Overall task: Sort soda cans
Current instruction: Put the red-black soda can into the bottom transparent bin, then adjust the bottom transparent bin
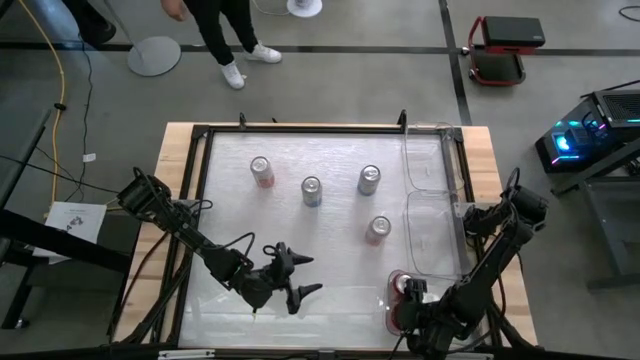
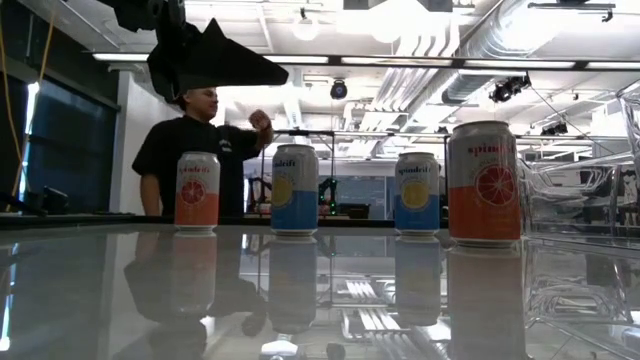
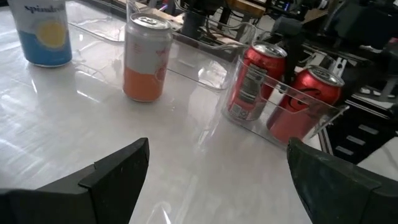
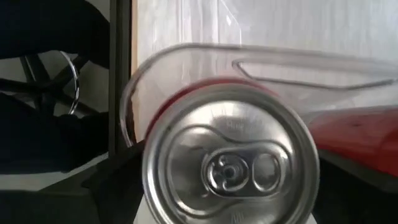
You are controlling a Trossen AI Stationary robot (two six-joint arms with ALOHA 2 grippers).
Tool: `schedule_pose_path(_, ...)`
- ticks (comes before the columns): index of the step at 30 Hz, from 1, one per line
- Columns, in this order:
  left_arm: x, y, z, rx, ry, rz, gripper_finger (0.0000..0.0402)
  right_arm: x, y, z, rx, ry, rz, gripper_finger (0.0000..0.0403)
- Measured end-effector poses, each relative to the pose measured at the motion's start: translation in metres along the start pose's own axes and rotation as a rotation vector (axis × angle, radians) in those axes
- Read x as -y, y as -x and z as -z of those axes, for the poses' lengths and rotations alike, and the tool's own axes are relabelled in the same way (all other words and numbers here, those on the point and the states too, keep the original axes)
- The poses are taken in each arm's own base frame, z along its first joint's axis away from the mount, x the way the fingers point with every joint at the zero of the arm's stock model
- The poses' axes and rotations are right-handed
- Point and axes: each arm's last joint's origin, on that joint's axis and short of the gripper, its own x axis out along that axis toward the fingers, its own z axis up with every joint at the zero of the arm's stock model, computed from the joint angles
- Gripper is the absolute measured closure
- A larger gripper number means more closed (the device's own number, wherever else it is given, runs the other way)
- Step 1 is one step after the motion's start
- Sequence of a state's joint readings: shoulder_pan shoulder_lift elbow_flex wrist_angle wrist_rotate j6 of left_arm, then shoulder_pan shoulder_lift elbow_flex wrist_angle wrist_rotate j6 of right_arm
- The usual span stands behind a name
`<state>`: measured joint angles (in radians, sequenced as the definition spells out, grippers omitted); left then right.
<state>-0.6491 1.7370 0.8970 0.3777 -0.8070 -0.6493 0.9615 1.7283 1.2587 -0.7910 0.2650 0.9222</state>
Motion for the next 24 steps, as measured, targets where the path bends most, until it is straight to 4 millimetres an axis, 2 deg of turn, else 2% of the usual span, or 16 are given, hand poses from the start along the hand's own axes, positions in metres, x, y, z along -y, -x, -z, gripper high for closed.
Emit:
schedule_pose_path(6,0.004,0.0,-0.004,0.018,-0.021,0.052,0.0046,-0.003,0.027,-0.009,0.059,0.018,-0.026,0.0038)
schedule_pose_path(15,0.001,-0.002,0.006,-0.082,0.075,0.07,0.0046,0.0,0.081,0.0,0.181,0.01,0.063,0.0038)
schedule_pose_path(18,0.015,-0.013,0.014,-0.067,0.027,0.163,0.005,-0.005,0.096,0.007,0.32,0.01,0.078,0.0038)
schedule_pose_path(24,0.064,-0.057,0.023,-0.058,-0.139,0.28,0.0091,-0.014,0.106,0.023,0.462,-0.017,0.097,0.0038)
